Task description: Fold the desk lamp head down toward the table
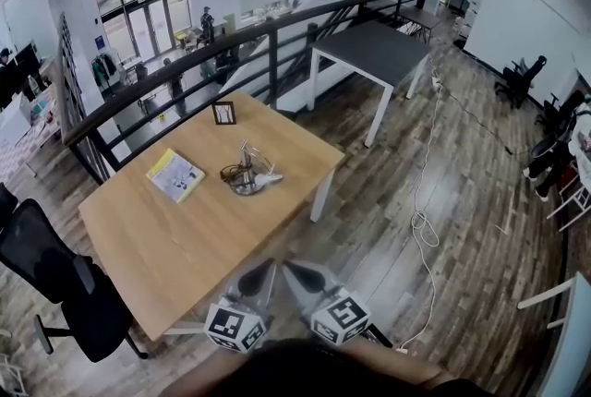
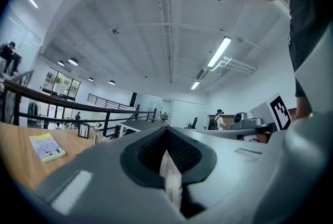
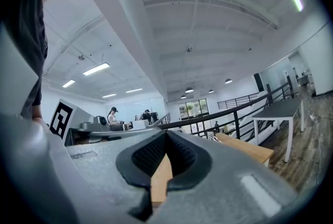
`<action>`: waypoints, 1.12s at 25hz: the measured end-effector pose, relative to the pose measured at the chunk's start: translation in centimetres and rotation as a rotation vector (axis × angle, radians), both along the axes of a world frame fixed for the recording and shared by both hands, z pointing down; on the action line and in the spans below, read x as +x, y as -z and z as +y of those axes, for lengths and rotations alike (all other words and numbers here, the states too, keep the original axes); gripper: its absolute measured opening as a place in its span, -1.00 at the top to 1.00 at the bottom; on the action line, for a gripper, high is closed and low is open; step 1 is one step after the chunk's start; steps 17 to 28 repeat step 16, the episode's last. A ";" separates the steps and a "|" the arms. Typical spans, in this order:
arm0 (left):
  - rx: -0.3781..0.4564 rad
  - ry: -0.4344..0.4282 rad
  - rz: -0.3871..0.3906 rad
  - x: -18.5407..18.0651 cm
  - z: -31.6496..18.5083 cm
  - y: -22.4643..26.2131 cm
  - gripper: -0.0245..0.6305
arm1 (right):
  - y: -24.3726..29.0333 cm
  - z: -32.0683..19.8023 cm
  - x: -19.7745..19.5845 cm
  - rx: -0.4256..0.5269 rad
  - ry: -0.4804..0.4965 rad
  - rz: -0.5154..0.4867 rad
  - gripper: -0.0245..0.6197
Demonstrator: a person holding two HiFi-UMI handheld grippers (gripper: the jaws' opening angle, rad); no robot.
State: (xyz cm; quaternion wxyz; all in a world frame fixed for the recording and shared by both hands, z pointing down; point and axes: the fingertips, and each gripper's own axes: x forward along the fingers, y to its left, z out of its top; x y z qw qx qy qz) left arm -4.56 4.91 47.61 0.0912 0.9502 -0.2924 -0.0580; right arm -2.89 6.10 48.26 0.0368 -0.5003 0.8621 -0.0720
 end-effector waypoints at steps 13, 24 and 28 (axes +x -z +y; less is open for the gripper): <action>0.012 -0.103 0.019 -4.8 1.6 -0.2 0.93 | -0.5 1.7 -5.0 -0.001 -0.094 0.017 0.92; 0.015 -0.103 0.020 -5.6 1.6 -0.3 0.93 | -0.5 1.7 -5.7 0.002 -0.098 0.020 0.92; 0.015 -0.103 0.020 -5.6 1.6 -0.3 0.93 | -0.5 1.7 -5.7 0.002 -0.098 0.020 0.92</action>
